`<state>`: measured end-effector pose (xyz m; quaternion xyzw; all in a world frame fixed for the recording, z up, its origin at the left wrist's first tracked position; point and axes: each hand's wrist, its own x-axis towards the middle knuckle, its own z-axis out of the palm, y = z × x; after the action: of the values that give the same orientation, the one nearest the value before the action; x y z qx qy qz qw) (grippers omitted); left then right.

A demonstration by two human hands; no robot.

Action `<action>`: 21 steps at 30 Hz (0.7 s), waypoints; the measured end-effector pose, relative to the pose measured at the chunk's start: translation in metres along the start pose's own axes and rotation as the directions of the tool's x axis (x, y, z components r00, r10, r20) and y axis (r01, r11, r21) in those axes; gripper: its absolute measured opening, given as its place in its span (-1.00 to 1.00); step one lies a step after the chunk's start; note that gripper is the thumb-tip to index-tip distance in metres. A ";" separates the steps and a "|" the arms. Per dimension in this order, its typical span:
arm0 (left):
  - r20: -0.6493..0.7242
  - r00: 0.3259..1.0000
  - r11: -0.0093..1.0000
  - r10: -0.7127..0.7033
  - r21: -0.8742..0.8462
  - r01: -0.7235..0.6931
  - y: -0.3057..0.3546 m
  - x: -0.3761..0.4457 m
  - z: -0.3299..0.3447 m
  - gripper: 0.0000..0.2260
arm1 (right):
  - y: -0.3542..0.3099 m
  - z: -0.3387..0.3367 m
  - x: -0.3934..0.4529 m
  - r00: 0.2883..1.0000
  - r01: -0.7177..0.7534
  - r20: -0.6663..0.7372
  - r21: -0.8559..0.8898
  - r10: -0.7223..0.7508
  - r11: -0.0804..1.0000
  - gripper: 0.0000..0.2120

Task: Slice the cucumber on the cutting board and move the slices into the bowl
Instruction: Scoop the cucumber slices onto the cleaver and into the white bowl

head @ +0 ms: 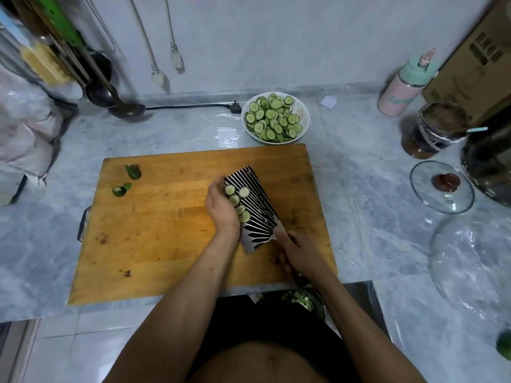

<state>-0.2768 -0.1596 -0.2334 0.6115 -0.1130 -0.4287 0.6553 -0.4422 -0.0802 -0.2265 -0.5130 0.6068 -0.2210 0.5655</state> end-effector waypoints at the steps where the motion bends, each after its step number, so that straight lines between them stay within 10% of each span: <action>1: 0.035 0.999 0.998 -0.030 -0.059 0.032 0.005 0.004 0.000 -0.67 | -0.002 -0.003 0.000 1.000 -0.008 -0.001 0.016 0.008 1.000 -0.47; 5: 0.351 0.929 0.937 0.119 0.270 -0.222 0.020 0.018 -0.003 -0.77 | -0.016 -0.012 0.005 1.000 -0.024 -0.002 0.082 0.024 0.996 -0.52; 7: 0.637 0.749 0.634 0.184 0.506 -0.586 0.025 0.031 0.000 -0.64 | -0.028 -0.018 0.011 0.999 -0.013 -0.031 0.100 0.016 0.995 -0.53; 10: 0.899 0.420 0.145 0.120 0.403 -0.904 0.038 0.052 0.023 -0.44 | -0.051 -0.031 0.023 0.998 0.012 -0.069 0.124 -0.003 0.992 -0.54; 13: 0.963 0.270 -0.099 0.012 0.270 -0.958 0.050 0.073 0.059 -0.42 | -0.073 -0.049 0.039 0.993 0.031 -0.117 0.139 -0.015 0.990 -0.56; 21: 0.972 0.094 -0.280 -0.216 0.031 -0.959 0.071 0.117 0.164 -0.52 | -0.106 -0.104 0.096 0.961 0.022 -0.276 0.130 0.015 0.991 -0.51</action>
<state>-0.2856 -0.3652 -0.1767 0.3945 -0.9170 -0.0552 0.0187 -0.4814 -0.2361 -0.1535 -0.4396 0.6629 -0.3311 0.5077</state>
